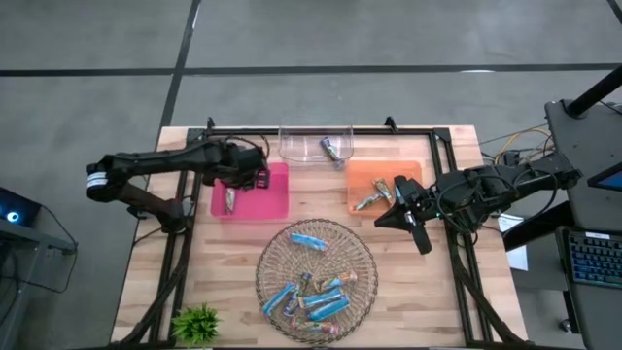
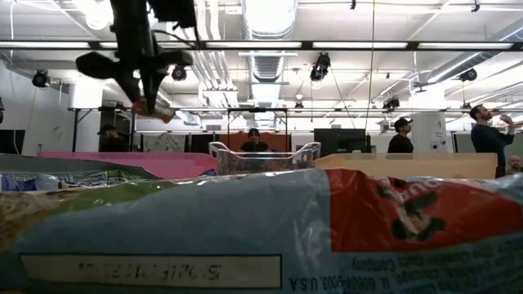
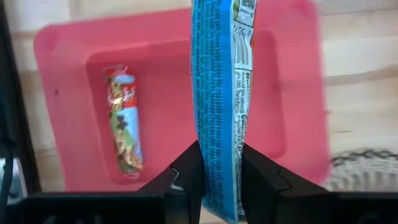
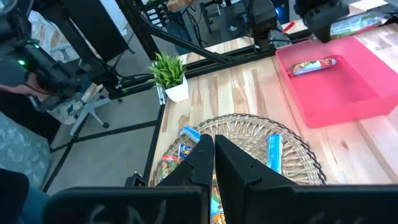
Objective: Pick and place Granola Bars by type
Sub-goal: Put the red granola bar into the pink bin
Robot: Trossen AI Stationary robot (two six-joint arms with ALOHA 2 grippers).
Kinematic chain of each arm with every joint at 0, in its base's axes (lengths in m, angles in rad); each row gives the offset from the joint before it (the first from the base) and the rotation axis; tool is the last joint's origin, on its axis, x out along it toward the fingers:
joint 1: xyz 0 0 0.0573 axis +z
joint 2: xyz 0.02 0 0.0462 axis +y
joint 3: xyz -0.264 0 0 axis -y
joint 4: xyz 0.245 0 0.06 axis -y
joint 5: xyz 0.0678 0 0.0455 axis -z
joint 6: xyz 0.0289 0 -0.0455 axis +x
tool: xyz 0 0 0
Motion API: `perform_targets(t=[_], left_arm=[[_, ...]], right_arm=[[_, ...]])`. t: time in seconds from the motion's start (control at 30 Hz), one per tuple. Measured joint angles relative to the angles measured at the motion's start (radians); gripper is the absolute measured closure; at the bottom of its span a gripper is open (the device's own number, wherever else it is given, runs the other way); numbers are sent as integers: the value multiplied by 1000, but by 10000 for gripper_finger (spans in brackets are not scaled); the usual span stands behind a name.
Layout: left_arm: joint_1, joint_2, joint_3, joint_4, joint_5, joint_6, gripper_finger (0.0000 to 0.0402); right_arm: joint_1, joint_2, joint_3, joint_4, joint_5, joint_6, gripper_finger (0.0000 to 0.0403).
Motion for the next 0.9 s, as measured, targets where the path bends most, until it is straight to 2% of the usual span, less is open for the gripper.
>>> perform_targets(t=[0.13,0.3,0.47,0.9], left_arm=[[0,0,-79,27,19,-71,333],[0,0,-151,130,89,-115,333],[0,0,-206,225,97,-148,333],[0,4,-306,232,119,-182,333]], right_arm=[[0,0,0,0,0,-1,394],[0,0,0,0,0,-1,394],[0,0,0,0,0,-1,394],[0,0,0,-1,0,-1,394]])
